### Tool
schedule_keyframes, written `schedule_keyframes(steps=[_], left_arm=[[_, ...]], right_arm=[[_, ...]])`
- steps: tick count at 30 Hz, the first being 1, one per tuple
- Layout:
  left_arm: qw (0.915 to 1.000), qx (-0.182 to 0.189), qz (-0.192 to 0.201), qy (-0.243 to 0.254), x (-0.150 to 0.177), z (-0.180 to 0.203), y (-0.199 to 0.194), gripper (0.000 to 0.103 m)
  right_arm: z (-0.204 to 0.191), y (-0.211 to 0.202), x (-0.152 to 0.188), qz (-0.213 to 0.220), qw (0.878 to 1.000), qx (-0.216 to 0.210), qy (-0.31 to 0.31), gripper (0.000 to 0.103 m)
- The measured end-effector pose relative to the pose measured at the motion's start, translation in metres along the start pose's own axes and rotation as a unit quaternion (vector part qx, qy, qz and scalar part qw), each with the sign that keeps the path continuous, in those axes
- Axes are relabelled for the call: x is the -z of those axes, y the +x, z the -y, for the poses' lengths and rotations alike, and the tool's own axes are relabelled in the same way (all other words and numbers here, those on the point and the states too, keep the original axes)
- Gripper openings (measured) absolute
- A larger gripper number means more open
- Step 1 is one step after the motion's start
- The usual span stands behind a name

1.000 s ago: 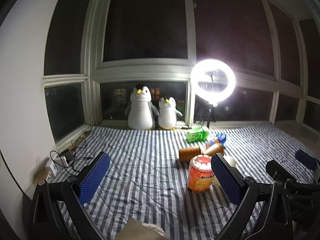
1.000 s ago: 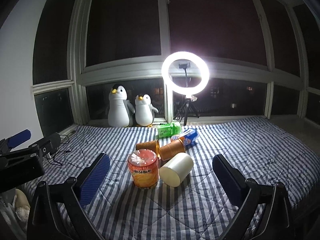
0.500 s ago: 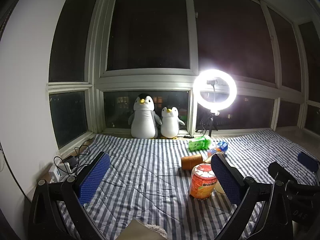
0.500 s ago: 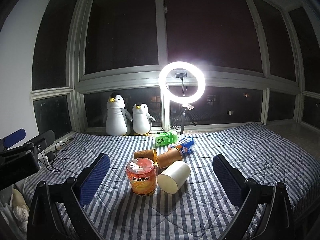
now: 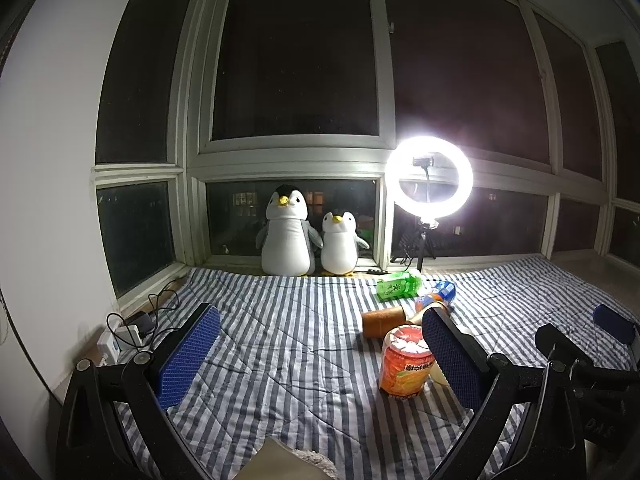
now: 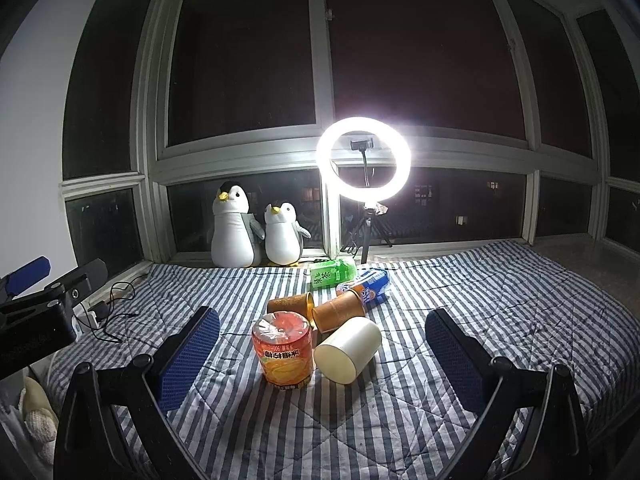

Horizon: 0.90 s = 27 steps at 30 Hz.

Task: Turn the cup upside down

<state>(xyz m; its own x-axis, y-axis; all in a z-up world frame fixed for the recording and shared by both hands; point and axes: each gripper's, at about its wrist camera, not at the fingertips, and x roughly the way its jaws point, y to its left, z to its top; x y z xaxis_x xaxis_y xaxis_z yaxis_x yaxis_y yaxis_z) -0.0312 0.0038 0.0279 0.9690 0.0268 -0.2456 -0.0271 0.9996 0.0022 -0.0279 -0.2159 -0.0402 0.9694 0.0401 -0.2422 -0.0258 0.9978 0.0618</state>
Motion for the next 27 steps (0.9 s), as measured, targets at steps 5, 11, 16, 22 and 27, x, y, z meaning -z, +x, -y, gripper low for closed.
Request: schedule_keyframes(steps=[5, 11, 16, 22, 27], left_arm=[[1.0, 0.0, -0.004, -0.001, 0.0007, -0.0006, 0.0029, 0.102], [1.0, 0.0, -0.006, -0.001, 0.0008, -0.0004, 0.0046, 0.102], [1.0, 0.0, -0.007, -0.001, 0.0011, 0.0002, 0.0052, 0.102], [1.0, 0.001, -0.006, -0.002, 0.0013, 0.0004, 0.0058, 0.102], [1.0, 0.0, -0.006, -0.002, 0.0006, 0.0013, 0.0058, 0.102]], right_arm=[[0.0009, 0.0007, 0.0012, -0.002, 1.0, -0.001, 0.0, 0.102], [0.0024, 0.0037, 0.0019, -0.009, 1.0, -0.003, 0.004, 0.102], [0.0022, 0.0043, 0.0019, -0.01, 1.0, -0.003, 0.003, 0.102], [0.0023, 0.0046, 0.0023, -0.01, 1.0, -0.004, 0.003, 0.102], [0.0025, 0.0047, 0.0026, -0.011, 1.0, -0.003, 0.002, 0.102]])
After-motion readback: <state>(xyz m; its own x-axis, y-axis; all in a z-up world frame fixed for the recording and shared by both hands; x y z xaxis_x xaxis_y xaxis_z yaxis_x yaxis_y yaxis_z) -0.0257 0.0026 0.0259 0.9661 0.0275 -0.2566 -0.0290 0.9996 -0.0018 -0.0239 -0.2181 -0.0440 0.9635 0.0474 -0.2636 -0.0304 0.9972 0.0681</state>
